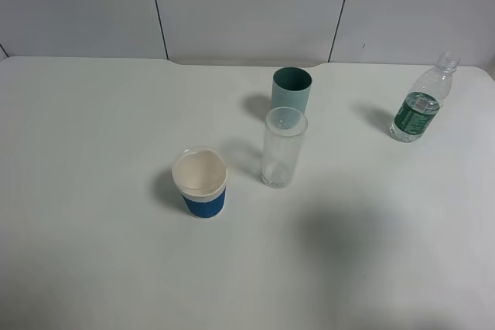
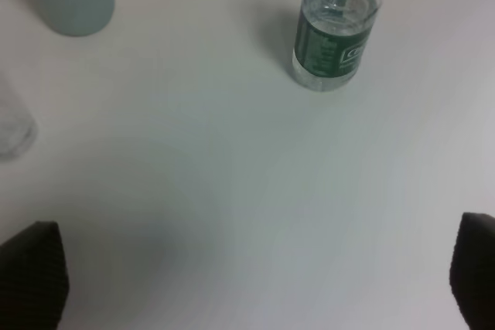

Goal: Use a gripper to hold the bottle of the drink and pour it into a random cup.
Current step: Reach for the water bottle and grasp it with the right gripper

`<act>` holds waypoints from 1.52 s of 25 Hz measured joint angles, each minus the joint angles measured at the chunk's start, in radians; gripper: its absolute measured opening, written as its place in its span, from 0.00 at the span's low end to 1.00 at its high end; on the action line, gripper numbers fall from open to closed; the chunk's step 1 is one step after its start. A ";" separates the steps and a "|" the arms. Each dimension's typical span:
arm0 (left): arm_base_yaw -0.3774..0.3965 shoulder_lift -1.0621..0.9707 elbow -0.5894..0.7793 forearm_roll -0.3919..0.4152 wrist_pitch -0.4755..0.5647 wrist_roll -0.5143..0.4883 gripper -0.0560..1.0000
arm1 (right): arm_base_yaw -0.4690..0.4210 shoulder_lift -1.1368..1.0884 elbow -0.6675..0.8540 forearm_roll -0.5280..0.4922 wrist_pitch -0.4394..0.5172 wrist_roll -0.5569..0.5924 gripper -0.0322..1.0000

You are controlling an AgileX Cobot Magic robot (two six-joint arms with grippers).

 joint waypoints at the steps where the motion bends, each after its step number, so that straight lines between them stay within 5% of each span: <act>1: 0.000 0.000 0.000 0.000 0.000 0.000 0.99 | 0.000 0.012 0.000 -0.001 -0.018 -0.001 0.99; 18: 0.000 0.000 0.000 0.000 0.000 0.000 0.99 | 0.000 0.272 0.003 -0.041 -0.279 0.003 0.99; 31: 0.000 0.000 0.000 0.000 0.000 0.000 0.99 | 0.000 0.291 0.242 -0.041 -0.706 -0.008 0.99; 38: 0.000 0.000 0.000 0.000 0.000 0.000 0.99 | -0.062 0.430 0.247 -0.041 -0.758 -0.033 0.99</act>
